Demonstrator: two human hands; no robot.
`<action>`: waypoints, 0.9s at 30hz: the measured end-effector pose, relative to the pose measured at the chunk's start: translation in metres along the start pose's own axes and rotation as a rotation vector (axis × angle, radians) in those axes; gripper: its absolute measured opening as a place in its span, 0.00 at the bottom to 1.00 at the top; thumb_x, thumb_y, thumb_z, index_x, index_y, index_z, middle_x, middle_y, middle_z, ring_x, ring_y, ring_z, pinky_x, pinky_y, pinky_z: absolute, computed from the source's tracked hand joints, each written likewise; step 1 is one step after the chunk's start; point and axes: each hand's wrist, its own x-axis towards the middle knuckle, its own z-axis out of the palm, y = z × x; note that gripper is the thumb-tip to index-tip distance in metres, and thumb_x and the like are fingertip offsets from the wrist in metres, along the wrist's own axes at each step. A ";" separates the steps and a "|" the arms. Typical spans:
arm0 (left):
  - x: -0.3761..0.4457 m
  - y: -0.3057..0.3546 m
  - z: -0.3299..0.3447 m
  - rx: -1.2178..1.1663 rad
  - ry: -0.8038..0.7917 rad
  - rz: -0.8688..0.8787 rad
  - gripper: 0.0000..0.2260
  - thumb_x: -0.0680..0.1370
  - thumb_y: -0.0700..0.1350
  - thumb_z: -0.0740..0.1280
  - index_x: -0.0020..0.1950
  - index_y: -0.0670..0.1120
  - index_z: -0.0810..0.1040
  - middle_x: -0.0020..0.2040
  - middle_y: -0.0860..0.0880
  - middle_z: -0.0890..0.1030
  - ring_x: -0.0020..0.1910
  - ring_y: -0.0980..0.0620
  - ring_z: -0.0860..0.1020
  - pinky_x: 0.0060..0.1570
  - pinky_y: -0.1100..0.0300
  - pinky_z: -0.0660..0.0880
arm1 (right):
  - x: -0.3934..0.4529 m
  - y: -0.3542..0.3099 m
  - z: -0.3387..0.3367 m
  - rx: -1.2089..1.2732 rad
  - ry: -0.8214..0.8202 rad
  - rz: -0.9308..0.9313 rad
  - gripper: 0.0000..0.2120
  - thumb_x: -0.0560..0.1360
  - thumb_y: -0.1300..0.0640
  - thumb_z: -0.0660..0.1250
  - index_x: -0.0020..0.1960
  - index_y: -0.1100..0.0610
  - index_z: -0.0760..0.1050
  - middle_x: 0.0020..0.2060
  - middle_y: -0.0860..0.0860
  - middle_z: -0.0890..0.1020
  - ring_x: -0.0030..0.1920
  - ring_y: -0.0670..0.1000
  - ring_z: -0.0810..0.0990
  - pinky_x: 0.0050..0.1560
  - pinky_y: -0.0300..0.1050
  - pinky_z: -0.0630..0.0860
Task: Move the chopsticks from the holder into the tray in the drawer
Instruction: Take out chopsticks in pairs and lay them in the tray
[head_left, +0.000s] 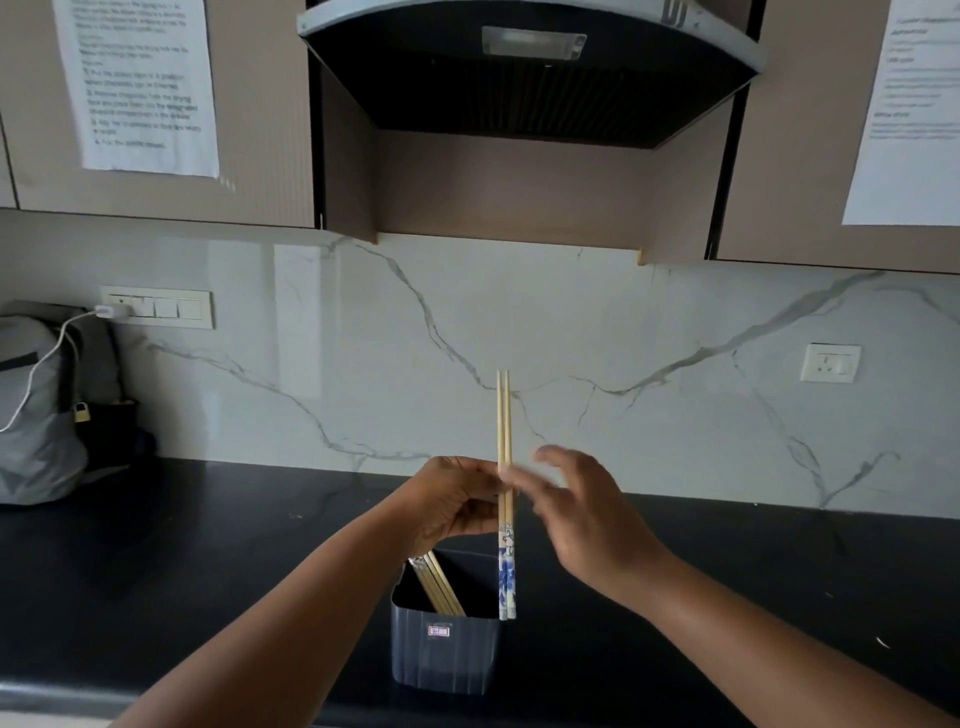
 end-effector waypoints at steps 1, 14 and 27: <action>-0.001 -0.001 -0.004 -0.016 0.028 0.005 0.08 0.73 0.38 0.72 0.51 0.37 0.82 0.43 0.42 0.84 0.41 0.48 0.83 0.42 0.56 0.80 | 0.002 -0.007 0.000 0.183 -0.026 0.266 0.30 0.72 0.68 0.70 0.69 0.50 0.67 0.61 0.53 0.73 0.55 0.49 0.77 0.54 0.42 0.78; -0.026 -0.045 -0.033 -0.061 0.218 -0.070 0.08 0.75 0.39 0.70 0.52 0.37 0.80 0.40 0.43 0.84 0.36 0.51 0.84 0.34 0.62 0.80 | 0.010 -0.093 0.056 1.196 -0.153 1.330 0.08 0.71 0.67 0.73 0.43 0.55 0.82 0.36 0.52 0.87 0.38 0.51 0.86 0.36 0.44 0.81; -0.030 -0.190 -0.132 0.122 0.785 -0.109 0.11 0.78 0.50 0.65 0.38 0.49 0.81 0.34 0.52 0.81 0.37 0.53 0.78 0.32 0.65 0.71 | -0.159 -0.106 0.129 0.728 -1.077 1.013 0.05 0.67 0.60 0.77 0.39 0.51 0.83 0.31 0.48 0.82 0.32 0.46 0.79 0.34 0.41 0.75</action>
